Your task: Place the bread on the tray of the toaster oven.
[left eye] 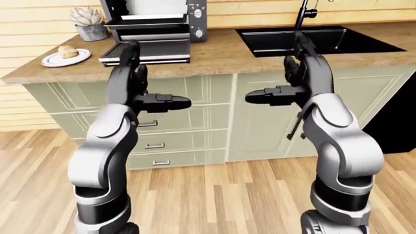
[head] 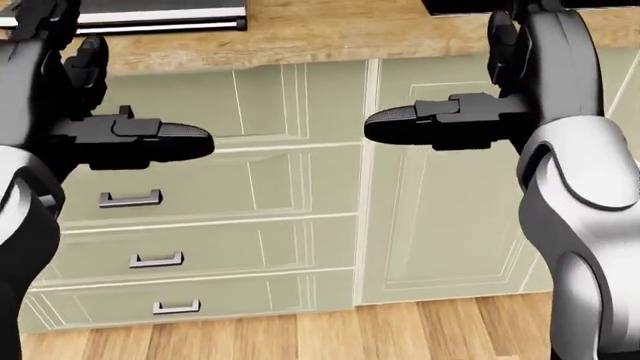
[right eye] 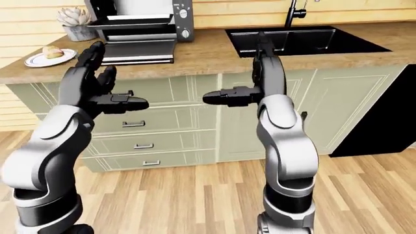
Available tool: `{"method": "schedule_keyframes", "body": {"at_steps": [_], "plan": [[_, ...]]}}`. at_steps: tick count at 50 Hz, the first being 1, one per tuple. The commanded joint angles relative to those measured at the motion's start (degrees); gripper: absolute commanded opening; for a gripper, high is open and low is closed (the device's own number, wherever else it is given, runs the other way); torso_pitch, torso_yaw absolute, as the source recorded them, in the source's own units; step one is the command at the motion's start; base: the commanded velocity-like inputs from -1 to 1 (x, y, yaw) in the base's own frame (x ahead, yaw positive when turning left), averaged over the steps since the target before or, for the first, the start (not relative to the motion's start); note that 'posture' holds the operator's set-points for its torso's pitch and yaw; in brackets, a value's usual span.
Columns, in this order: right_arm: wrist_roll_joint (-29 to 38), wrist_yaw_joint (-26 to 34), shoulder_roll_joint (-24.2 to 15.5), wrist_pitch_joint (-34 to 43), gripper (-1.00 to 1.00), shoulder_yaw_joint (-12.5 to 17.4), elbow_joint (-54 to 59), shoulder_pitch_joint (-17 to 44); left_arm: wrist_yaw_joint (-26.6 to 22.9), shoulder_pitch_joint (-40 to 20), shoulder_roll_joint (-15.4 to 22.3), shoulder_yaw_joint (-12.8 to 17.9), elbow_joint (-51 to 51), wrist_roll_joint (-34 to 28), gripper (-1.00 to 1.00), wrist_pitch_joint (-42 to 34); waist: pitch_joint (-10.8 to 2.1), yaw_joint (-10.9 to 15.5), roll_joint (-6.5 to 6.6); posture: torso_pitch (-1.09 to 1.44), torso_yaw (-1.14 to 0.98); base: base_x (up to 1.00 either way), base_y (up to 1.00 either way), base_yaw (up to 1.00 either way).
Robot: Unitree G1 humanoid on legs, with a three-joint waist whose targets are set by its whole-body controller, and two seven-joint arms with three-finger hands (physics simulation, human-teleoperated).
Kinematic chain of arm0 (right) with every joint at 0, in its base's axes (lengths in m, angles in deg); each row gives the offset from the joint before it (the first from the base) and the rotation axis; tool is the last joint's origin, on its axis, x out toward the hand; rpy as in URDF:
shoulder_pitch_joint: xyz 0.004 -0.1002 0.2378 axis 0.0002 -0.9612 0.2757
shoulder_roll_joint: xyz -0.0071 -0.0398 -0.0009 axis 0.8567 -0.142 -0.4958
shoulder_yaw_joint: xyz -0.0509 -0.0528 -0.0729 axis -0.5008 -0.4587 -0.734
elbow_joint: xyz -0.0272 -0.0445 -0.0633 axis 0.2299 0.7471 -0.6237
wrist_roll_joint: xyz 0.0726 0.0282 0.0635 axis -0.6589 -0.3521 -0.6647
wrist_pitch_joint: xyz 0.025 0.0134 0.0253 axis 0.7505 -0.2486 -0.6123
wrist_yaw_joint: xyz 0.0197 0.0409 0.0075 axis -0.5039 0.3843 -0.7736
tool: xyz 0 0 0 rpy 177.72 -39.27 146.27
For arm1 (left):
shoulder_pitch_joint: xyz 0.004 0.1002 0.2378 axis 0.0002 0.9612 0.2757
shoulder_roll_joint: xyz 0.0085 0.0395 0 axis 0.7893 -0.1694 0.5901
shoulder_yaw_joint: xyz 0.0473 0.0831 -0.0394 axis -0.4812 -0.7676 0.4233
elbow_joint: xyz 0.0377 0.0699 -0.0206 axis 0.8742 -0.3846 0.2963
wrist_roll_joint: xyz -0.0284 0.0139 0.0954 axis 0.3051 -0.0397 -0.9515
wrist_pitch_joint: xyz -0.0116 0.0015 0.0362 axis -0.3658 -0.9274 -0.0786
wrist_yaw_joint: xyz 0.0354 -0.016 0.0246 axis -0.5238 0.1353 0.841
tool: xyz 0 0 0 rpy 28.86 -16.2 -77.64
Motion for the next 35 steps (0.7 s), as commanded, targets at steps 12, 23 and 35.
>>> {"method": "schedule_keyframes", "body": {"at_steps": [12, 23, 35], "plan": [[-0.65, 0.4, 0.01, -1.8, 1.0, -0.6, -1.95, 2.15, 0.52, -1.62, 1.09, 1.62, 1.81, -0.59, 1.0, 1.67, -1.47, 0.29, 5.99, 0.0, 0.0, 0.03, 0.33, 0.0], [-0.66, 0.64, 0.01, -0.63, 1.0, -0.64, -2.85, 2.3, 0.37, -1.49, 1.14, 1.58, 1.84, -0.8, 1.0, 1.6, -0.9, 0.07, 0.21, 0.0, 0.0, 0.03, 0.34, 0.0], [-0.44, 0.68, 0.05, -0.54, 1.0, -0.88, -2.99, 2.54, 0.2, -1.62, 1.07, 1.61, 2.22, -0.75, 1.0, 1.21, -1.03, -0.04, 3.02, 0.0, 0.0, 0.02, 0.34, 0.0]]}}
